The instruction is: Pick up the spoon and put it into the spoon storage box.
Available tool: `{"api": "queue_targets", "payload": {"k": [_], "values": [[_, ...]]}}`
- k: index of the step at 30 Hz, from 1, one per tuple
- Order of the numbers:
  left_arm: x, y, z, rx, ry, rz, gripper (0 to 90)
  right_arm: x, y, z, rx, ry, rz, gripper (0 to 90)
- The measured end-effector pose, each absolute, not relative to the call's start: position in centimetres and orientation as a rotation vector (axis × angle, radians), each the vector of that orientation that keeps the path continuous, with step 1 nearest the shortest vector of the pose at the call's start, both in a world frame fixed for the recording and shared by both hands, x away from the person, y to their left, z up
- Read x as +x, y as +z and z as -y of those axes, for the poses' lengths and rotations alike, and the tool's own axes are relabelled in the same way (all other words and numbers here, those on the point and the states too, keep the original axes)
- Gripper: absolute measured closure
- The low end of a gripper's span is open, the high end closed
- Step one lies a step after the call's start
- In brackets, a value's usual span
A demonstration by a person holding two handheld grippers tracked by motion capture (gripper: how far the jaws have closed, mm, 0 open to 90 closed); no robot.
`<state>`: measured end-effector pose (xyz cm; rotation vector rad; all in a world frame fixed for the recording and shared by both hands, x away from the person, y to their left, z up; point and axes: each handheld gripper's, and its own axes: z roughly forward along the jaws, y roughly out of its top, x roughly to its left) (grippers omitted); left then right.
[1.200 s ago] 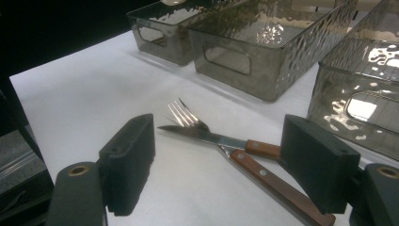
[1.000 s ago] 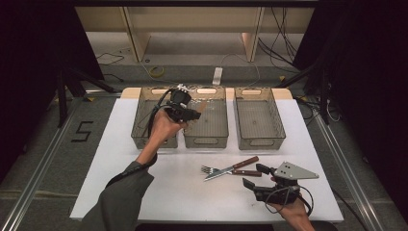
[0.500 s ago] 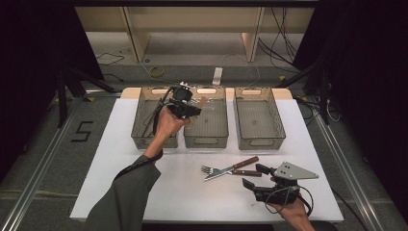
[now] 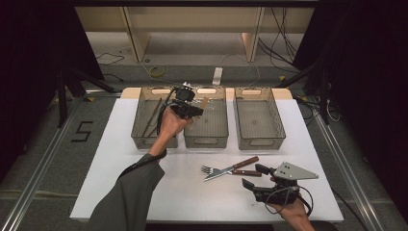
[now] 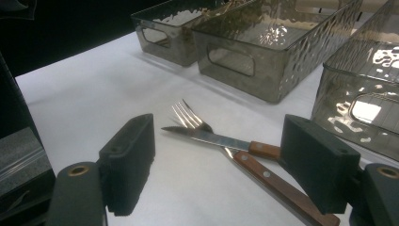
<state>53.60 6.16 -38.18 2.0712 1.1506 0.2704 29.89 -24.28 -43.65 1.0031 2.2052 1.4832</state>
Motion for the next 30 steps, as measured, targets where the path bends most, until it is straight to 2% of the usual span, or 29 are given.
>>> {"api": "queue_targets", "payload": {"k": [24,26,30], "values": [[53.9,-39.5,-5.9,2.079,0.238,-1.188,75.4,29.9,-43.6,24.3,1.002,1.481,-2.207,27.8],[53.9,-39.5,-5.9,2.060,0.242,-1.197,71.0,29.9,-43.6,24.3,1.003,1.480,-2.207,27.8],[54.0,-39.2,-5.9,2.048,0.210,-1.214,50.9,29.9,-43.6,24.3,1.002,1.480,-2.206,27.8]]}}
